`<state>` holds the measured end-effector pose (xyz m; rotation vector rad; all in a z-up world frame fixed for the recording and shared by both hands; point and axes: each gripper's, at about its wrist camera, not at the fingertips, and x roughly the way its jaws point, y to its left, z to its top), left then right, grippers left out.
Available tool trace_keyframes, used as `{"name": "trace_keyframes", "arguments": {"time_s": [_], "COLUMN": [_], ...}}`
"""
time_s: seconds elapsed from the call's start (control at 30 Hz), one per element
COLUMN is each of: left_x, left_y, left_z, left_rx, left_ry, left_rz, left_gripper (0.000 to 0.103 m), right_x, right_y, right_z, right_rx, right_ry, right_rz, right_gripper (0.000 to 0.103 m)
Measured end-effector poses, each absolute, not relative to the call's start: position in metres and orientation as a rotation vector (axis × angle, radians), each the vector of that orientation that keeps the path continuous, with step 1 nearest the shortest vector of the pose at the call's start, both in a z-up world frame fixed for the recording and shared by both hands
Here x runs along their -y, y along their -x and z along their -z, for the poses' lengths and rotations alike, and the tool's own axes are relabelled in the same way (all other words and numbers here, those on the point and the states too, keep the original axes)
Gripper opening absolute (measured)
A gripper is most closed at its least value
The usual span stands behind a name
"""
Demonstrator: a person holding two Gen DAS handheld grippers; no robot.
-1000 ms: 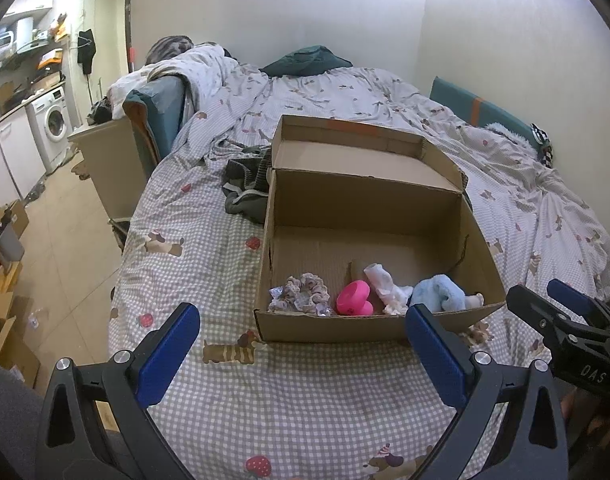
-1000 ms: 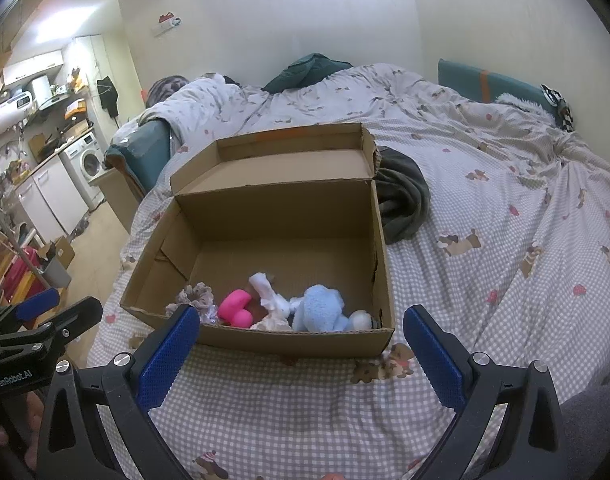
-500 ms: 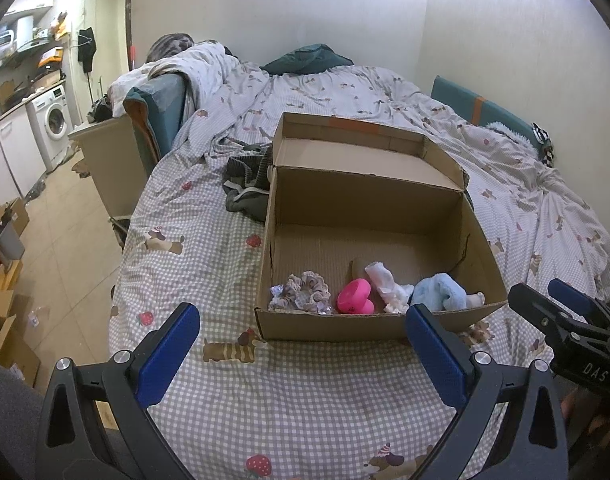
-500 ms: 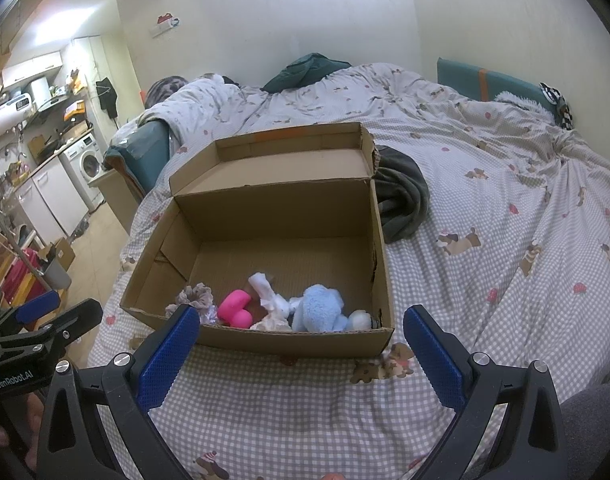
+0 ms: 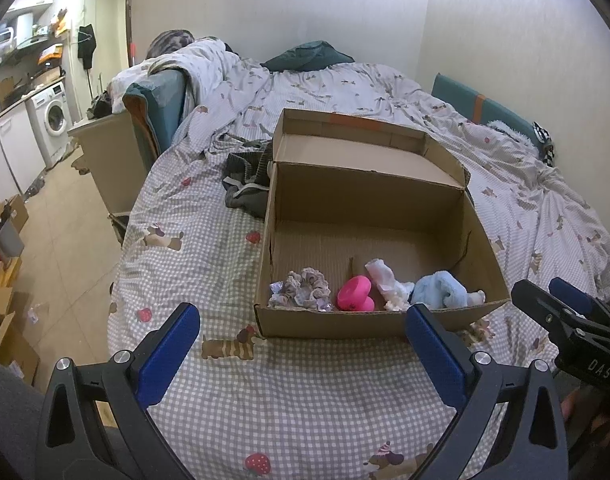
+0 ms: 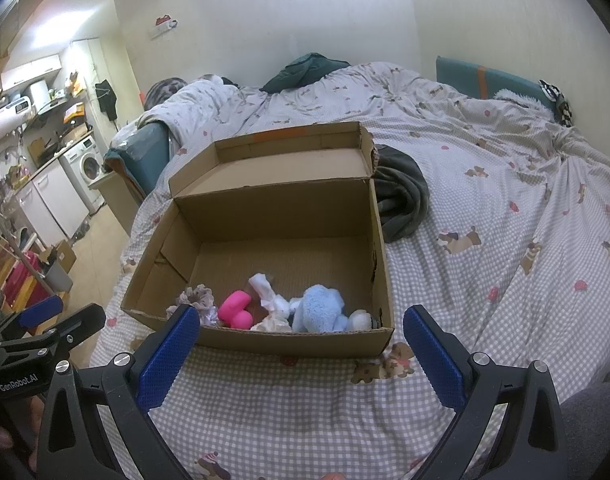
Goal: Organize soft objects
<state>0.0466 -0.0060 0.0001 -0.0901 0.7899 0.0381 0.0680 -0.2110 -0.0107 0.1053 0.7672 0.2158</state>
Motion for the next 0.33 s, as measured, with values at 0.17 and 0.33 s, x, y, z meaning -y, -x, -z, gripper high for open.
{"name": "trace_keyframes", "arguments": {"time_s": [0.17,0.33], "left_x": [0.005,0.0041], "left_y": [-0.0459,-0.0464], "left_z": [0.0023,0.0035], "left_rx": [-0.793,-0.799], "left_ry": [0.095,0.095], "left_rz": [-0.038,-0.042], "left_gripper": [0.102,0.102], "right_x": [0.211,0.2112], "right_y": [-0.068,-0.0683], "right_z": [0.0111,0.0108], "right_rx": [-0.767,-0.767], "right_ry": [-0.107,-0.107], "right_rz": [-0.215,-0.215], "right_gripper": [0.103,0.103]}}
